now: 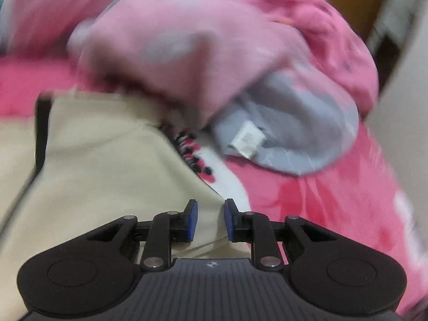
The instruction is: Fold clothes
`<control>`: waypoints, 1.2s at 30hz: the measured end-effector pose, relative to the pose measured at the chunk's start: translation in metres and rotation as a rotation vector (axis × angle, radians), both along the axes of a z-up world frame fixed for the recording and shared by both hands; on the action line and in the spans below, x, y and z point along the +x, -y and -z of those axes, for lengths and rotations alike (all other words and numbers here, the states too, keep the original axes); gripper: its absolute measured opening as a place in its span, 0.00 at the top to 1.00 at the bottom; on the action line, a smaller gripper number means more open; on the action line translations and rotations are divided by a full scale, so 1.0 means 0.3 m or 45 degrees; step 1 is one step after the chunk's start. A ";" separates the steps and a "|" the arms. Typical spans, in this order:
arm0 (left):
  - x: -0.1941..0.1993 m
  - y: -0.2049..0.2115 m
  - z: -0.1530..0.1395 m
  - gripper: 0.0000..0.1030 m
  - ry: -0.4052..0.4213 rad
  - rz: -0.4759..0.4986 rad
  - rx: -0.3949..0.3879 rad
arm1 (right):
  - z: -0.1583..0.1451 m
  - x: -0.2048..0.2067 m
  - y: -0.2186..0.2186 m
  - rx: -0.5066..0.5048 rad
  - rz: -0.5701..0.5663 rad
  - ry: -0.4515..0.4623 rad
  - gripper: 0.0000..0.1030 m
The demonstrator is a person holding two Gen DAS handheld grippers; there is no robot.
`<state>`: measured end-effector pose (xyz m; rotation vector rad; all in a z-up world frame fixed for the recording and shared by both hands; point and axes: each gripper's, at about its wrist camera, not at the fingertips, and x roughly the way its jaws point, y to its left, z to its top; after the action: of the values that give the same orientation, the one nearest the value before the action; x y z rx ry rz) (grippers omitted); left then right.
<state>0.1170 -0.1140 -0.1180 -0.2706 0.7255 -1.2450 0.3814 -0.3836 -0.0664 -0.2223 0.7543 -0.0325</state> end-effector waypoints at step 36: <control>-0.057 0.047 -0.027 0.43 0.123 -0.072 0.159 | 0.099 -1.319 0.774 1.475 1.076 0.624 0.88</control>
<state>0.0999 -0.1282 -0.1098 -0.1264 0.7046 -1.1464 -0.0144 -0.6159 -0.0960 1.1800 0.2392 -0.4206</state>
